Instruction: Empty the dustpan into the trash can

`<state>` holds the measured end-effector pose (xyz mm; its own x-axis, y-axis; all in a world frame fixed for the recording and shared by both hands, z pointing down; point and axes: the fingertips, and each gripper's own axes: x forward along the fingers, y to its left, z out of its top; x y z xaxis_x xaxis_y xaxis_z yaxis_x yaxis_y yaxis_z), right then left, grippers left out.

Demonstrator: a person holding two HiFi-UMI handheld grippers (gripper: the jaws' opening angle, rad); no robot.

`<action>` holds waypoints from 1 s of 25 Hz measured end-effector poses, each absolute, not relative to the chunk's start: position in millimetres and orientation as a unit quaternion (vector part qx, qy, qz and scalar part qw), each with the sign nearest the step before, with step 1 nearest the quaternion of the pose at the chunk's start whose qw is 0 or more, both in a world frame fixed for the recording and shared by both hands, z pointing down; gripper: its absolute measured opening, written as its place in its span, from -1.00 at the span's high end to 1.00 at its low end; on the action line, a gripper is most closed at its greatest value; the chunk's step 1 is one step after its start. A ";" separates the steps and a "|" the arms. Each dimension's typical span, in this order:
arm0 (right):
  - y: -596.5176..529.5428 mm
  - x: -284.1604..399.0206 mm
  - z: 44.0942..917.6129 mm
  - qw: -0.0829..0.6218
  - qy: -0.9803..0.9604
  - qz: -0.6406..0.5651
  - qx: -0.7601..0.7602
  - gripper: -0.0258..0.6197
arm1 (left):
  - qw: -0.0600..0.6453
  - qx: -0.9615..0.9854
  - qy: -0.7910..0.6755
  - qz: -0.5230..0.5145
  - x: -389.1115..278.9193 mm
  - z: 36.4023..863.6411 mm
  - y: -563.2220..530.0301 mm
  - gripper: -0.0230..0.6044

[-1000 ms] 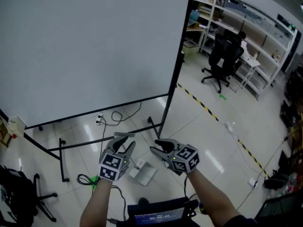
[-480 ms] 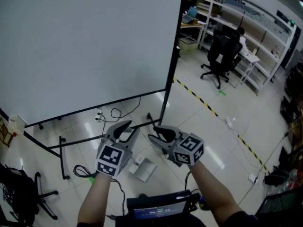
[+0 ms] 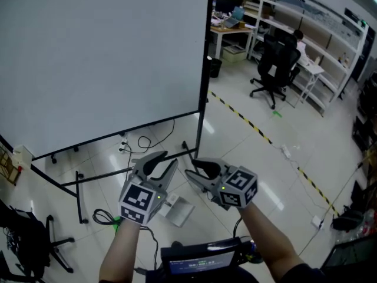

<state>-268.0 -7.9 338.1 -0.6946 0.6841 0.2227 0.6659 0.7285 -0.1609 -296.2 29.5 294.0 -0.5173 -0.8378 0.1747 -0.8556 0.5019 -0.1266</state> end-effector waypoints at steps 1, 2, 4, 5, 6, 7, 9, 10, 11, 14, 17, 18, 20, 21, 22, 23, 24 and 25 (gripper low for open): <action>-14.5 -263.5 337.1 0.133 -0.920 0.034 -0.366 0.37 | 0.046 0.488 -0.866 0.098 -293.5 293.6 24.4 0.54; -22.5 -258.8 336.0 0.131 -0.921 0.035 -0.364 0.37 | 0.047 0.487 -0.867 0.098 -290.1 293.0 18.8 0.54; -40.6 -248.1 334.2 0.127 -0.924 0.038 -0.359 0.37 | 0.047 0.485 -0.867 0.098 -280.8 291.9 5.3 0.54; -49.9 -243.2 333.0 0.124 -0.926 0.038 -0.356 0.37 | 0.047 0.485 -0.868 0.098 -275.8 291.5 -2.2 0.54; -58.6 -239.3 331.5 0.120 -0.927 0.036 -0.353 0.37 | 0.046 0.486 -0.867 0.098 -271.5 291.4 -9.8 0.54; -66.6 -236.3 329.9 0.117 -0.928 0.034 -0.351 0.37 | 0.047 0.486 -0.867 0.098 -268.0 291.5 -17.0 0.54; -80.0 -231.3 327.7 0.113 -0.930 0.031 -0.349 0.37 | 0.048 0.486 -0.867 0.098 -262.5 291.8 -29.4 0.54; -85.8 -228.7 326.8 0.111 -0.930 0.031 -0.348 0.37 | 0.048 0.486 -0.867 0.099 -259.9 291.7 -34.6 0.55; -91.2 -226.2 325.7 0.109 -0.930 0.032 -0.349 0.37 | 0.047 0.486 -0.867 0.101 -257.3 291.0 -39.4 0.57; -110.8 -217.0 320.4 0.098 -0.929 0.037 -0.355 0.45 | 0.042 0.481 -0.869 0.109 -248.0 286.9 -58.6 0.61; -133.5 -203.7 320.4 0.093 -0.927 0.042 -0.360 0.45 | 0.042 0.477 -0.870 0.112 -234.5 285.3 -80.8 0.61; -140.2 -201.1 320.9 0.092 -0.927 0.044 -0.360 0.45 | 0.042 0.476 -0.871 0.112 -231.4 285.0 -86.0 0.61; -150.7 -198.3 321.4 0.088 -0.927 0.051 -0.360 0.45 | 0.043 0.473 -0.872 0.113 -226.8 284.2 -92.2 0.62; -154.9 -197.4 321.4 0.086 -0.927 0.055 -0.360 0.45 | 0.045 0.473 -0.872 0.115 -224.5 284.3 -94.3 0.69; -158.5 -196.7 321.4 0.084 -0.927 0.060 -0.360 0.45 | 0.047 0.474 -0.871 0.118 -222.2 284.9 -96.2 0.73; -161.2 -196.5 321.4 0.082 -0.927 0.064 -0.360 0.46 | 0.050 0.477 -0.869 0.121 -220.2 286.2 -97.9 0.83; -162.6 -196.9 321.6 0.080 -0.927 0.067 -0.360 0.49 | 0.054 0.481 -0.866 0.124 -218.7 288.2 -99.3 0.89; -162.3 -197.8 321.8 0.079 -0.926 0.070 -0.362 0.52 | 0.060 0.486 -0.863 0.125 -217.7 290.7 -99.9 0.93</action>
<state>-197.8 -162.3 321.8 -0.7254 0.6816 0.0959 0.6597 0.7282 -0.1860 -217.7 -99.9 290.7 -0.5195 -0.8242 0.2253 -0.8543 0.4952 -0.1582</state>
